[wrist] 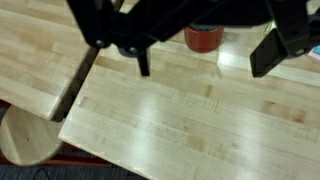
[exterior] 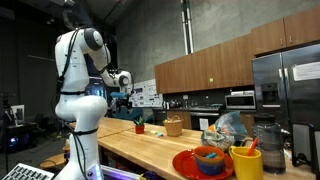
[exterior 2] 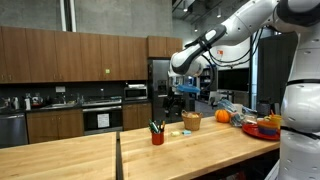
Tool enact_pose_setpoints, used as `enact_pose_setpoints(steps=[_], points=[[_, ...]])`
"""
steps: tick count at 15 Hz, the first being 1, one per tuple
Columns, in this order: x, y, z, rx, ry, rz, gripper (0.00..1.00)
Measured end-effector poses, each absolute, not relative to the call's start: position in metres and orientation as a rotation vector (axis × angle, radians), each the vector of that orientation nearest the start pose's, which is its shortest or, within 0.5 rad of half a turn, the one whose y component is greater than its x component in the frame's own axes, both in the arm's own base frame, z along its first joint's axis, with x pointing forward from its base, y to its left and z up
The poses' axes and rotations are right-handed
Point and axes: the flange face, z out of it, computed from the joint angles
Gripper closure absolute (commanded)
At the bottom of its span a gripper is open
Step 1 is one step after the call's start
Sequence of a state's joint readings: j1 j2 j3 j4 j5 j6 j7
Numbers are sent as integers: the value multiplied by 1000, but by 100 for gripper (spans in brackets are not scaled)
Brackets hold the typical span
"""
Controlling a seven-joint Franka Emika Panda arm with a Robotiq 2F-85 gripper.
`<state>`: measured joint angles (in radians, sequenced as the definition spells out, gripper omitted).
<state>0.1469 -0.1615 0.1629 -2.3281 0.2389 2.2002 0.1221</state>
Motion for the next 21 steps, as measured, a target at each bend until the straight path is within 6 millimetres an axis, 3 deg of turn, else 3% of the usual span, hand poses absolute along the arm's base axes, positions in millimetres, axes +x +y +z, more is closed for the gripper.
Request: enact_pose_setpoints(steps=[5, 10, 15, 21], points=[[462, 159, 405, -2964, -96, -10, 0], [482, 177, 392, -2918, -337, -174, 0], [511, 188, 361, -2863, -667, -208, 0], [541, 183, 312, -2794, -928, -161, 0]])
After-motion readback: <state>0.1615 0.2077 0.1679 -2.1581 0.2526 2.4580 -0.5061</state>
